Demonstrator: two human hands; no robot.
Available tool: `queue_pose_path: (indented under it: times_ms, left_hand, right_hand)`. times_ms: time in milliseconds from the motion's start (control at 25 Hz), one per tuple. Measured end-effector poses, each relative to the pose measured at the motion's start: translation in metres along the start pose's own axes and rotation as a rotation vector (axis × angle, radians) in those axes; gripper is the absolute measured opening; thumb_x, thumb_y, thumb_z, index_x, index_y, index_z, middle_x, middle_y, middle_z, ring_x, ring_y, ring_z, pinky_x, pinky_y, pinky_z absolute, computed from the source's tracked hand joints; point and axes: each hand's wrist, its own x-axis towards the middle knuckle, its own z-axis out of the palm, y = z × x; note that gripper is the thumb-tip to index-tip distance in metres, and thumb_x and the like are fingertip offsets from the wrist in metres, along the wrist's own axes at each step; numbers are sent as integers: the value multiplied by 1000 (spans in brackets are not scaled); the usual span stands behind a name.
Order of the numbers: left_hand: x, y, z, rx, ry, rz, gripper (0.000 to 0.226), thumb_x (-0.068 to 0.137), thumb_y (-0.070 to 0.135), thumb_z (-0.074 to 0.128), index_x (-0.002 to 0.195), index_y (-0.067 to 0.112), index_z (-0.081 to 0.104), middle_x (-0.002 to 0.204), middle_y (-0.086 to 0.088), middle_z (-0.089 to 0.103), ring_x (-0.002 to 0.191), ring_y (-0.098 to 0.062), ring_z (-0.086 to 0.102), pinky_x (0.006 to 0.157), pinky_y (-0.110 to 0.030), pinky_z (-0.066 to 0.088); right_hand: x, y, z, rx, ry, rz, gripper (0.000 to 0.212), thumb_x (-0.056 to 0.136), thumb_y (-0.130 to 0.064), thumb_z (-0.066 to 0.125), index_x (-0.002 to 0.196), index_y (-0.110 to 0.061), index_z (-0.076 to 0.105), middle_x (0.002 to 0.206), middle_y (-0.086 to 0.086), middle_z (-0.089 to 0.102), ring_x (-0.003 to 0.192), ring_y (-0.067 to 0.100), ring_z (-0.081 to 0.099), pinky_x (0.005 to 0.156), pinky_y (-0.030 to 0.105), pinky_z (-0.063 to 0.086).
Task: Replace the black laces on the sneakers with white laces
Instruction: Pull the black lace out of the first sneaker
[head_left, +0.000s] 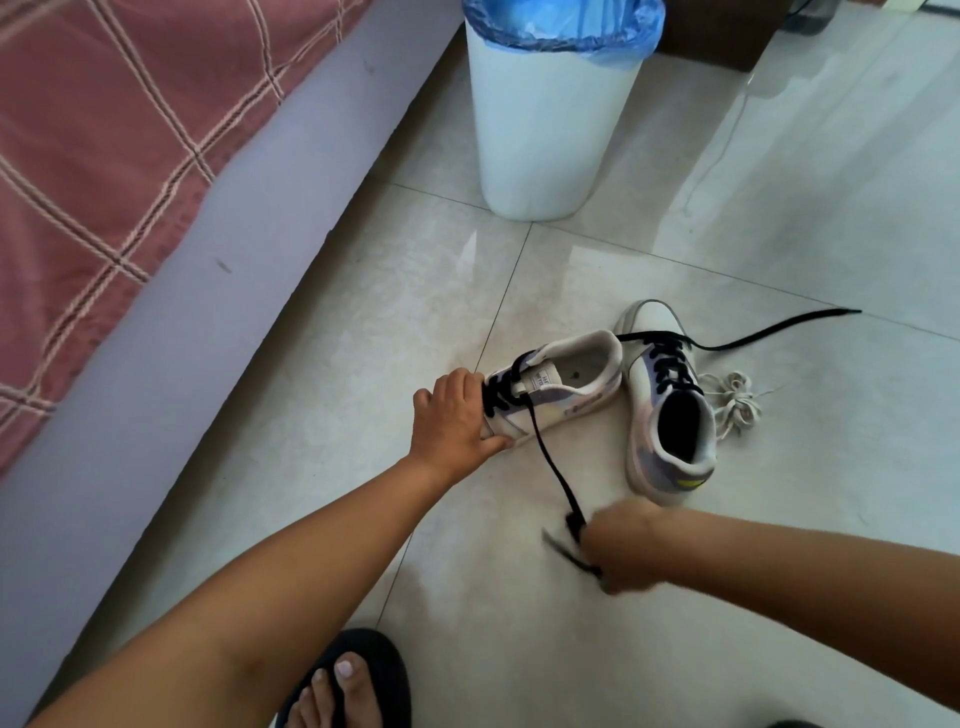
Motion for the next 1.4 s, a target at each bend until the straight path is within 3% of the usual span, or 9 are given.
queue_pose_path:
  times_ms: [80,240,640,840,960,1120,1200,1280,1400]
  left_hand:
    - [-1,5,-1,2,-22,-41,74,74,66,60,126,18,40,123,1,42,115,-19,41,88,-34,33]
    - [-11,14,-3,-175,-77,-67,64,78,64,58,116,15,44,117,0,47,109,-20,48,78,-34,42]
    - [-8,25,-13,-313,142,179,29,81,29,70,104,13,62,101,-5,56,88,-22,59,58,-28,42]
    - [3,39,-11,-192,175,290,31,51,19,89,66,7,64,73,-11,54,59,-28,57,40,-26,41]
    - [6,34,-16,-162,160,337,32,47,17,90,61,8,63,68,-10,54,56,-28,55,42,-27,43]
    - [8,17,-19,-220,163,359,28,54,11,87,64,8,61,66,-8,52,54,-27,53,44,-24,36]
    - [9,10,-18,-269,156,356,19,64,9,79,68,8,61,67,-9,51,53,-28,53,47,-23,31]
    - [11,7,-14,-307,137,346,10,70,12,72,72,7,63,70,-10,52,59,-28,54,48,-25,32]
    - [13,7,-12,-417,53,308,5,80,6,68,82,4,65,81,-11,50,73,-24,50,58,-32,41]
  right_hand:
    - [-3,3,3,-16,22,44,32,93,-15,49,124,-11,55,128,7,58,115,26,58,86,31,46]
    - [19,42,-36,351,670,239,23,97,-21,38,117,-14,47,116,6,58,103,28,59,68,33,41]
    - [52,27,-19,860,962,277,23,86,-10,54,107,-7,44,98,12,62,85,37,58,63,37,38]
    - [29,34,-42,1973,677,111,17,87,6,45,85,-11,41,73,12,48,47,16,47,51,27,47]
    - [1,71,-63,1887,376,-60,14,91,2,43,83,-9,49,57,5,41,37,11,31,46,25,36]
    - [-22,136,-95,2192,1089,-141,14,91,-5,51,98,-13,59,68,-3,61,55,9,53,61,28,43]
    - [-23,159,-100,1776,1419,39,29,92,-13,54,120,-17,56,103,-3,63,91,8,58,80,28,46]
    - [-3,161,-88,873,1444,348,47,88,-17,56,134,-13,49,127,9,53,115,25,49,96,38,41]
    - [34,120,-57,320,1462,178,41,75,-16,53,113,-6,63,106,20,61,93,40,57,76,49,49]
